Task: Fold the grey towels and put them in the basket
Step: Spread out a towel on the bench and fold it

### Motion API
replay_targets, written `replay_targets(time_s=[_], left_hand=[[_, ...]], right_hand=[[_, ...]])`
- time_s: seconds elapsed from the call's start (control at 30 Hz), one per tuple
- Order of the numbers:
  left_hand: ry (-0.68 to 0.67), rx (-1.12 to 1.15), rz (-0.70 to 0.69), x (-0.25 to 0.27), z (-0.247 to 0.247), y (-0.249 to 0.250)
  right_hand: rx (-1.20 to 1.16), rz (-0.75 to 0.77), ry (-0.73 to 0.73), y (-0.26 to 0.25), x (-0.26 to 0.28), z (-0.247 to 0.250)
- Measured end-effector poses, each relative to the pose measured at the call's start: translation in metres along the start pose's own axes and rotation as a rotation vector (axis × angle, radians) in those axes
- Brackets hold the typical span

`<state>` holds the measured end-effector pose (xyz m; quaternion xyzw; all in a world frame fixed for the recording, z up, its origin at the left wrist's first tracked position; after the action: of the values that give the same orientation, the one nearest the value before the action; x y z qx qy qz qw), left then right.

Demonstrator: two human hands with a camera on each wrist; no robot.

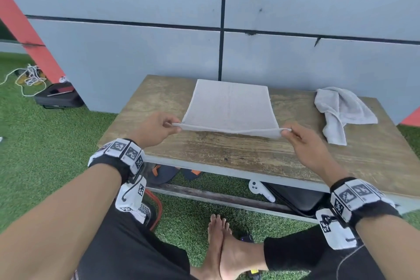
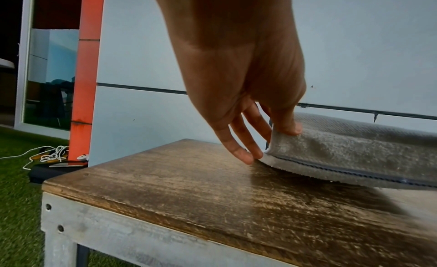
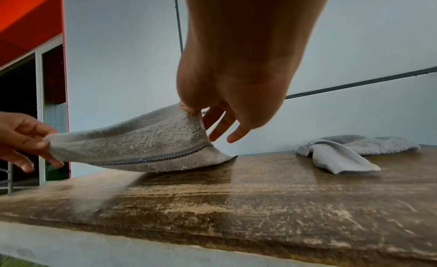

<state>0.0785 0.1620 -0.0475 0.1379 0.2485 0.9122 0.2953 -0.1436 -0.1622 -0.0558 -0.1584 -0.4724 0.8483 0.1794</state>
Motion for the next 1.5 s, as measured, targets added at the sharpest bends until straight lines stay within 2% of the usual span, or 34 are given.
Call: replay_targets(time_s=[0.37, 0.57, 0.77, 0.93, 1.07, 1.17, 1.37, 1.5], left_hand=[[0.033, -0.039, -0.006, 0.013, -0.020, -0.005], [-0.034, -0.133, 0.000, 0.009, -0.052, -0.010], [-0.075, -0.230, 0.043, 0.007, -0.080, -0.016], [-0.081, -0.162, 0.049, 0.007, -0.083, -0.025], [-0.071, -0.147, 0.061, 0.008, -0.079, -0.027], [-0.004, -0.164, 0.016, 0.009, -0.072, -0.025], [0.215, 0.166, -0.017, 0.009, -0.047, -0.004], [0.315, 0.186, -0.023, 0.007, -0.025, 0.015]], right_hand=[[-0.005, -0.108, -0.091, 0.034, 0.016, -0.010], [0.075, -0.170, -0.150, 0.058, 0.020, -0.022], [0.206, -0.073, -0.186, 0.063, 0.031, -0.030], [0.273, -0.059, -0.212, 0.068, 0.031, -0.033], [0.225, 0.000, -0.172, 0.067, 0.028, -0.033], [0.161, 0.008, -0.129, 0.063, 0.025, -0.033], [-0.018, 0.042, 0.003, 0.030, 0.018, -0.021], [-0.062, 0.063, 0.122, 0.010, 0.008, -0.006]])
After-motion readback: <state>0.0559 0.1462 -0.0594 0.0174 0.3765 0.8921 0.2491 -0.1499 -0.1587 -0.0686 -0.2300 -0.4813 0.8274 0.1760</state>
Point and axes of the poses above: each hand's wrist, its own x-axis away from the middle knuckle, its own z-axis out of the back of the hand, y = z × x, the point moved 7 cm from there along -x, towards the middle knuckle, and after that the axes turned 11 degrees about -x, right-handed, at the moved point
